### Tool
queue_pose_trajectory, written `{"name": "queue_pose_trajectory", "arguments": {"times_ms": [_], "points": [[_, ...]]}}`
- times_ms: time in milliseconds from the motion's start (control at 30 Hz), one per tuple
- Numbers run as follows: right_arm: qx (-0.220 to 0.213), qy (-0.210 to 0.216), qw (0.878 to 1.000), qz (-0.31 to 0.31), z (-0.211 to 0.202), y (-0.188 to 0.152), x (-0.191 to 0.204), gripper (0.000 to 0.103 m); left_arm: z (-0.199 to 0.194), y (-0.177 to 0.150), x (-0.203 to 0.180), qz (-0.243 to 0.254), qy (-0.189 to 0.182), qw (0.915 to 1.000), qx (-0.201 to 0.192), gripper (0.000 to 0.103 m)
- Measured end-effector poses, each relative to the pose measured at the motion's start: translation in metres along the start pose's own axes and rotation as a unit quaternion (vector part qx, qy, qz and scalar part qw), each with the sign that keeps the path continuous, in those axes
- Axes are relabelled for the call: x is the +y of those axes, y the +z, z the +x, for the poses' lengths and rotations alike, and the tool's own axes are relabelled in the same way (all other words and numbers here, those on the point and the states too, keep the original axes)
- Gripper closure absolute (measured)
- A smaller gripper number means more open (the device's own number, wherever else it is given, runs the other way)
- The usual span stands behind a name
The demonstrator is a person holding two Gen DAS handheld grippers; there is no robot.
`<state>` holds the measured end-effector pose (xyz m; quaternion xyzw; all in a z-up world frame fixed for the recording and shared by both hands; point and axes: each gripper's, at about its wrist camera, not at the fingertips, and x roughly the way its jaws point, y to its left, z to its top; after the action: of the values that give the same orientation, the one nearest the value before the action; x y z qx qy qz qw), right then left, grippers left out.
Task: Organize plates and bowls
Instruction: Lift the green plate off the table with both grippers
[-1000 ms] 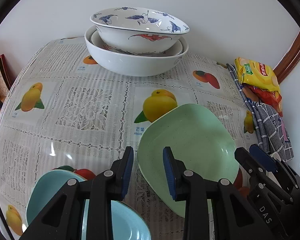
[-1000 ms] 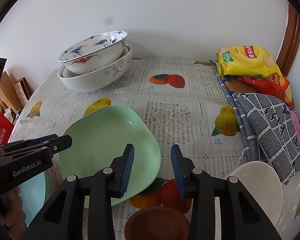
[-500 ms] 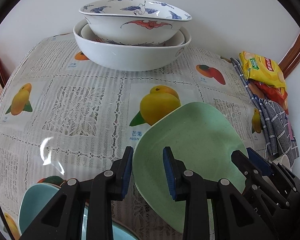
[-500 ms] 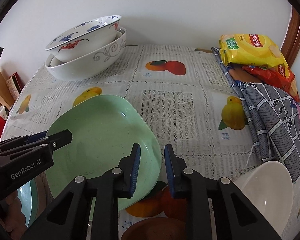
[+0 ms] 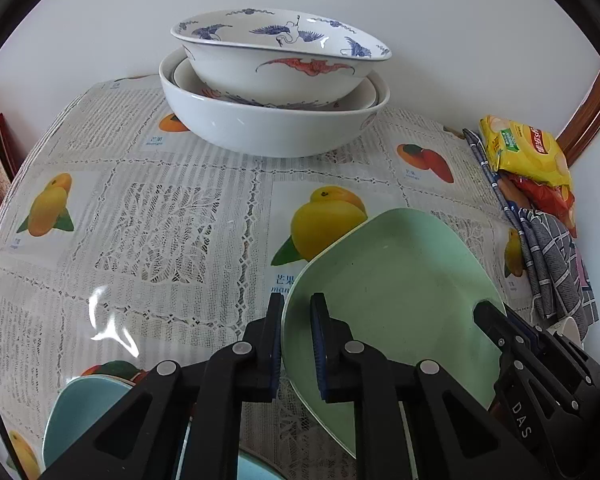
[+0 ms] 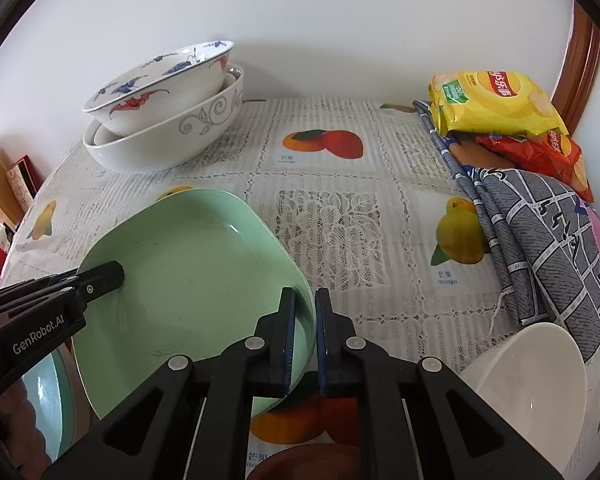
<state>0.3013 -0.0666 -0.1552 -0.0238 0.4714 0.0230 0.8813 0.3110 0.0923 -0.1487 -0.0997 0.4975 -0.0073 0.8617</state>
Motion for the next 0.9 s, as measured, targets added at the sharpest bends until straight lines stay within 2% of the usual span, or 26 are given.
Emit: {"name": "queue_pose_trajectory", "arguments": {"times_ms": [367, 900], "points": [[-0.042, 0.007, 0.999, 0.013, -0.061, -0.001, -0.008, 0.095, -0.056, -0.005, -0.010, 0.004, -0.017, 0.9992, -0.037, 0.090], [-0.074, 0.012, 0.997, 0.033, -0.144, -0.041, -0.014, 0.095, -0.129, -0.054, -0.021, 0.002, -0.025, 0.9972, -0.070, 0.090]]}}
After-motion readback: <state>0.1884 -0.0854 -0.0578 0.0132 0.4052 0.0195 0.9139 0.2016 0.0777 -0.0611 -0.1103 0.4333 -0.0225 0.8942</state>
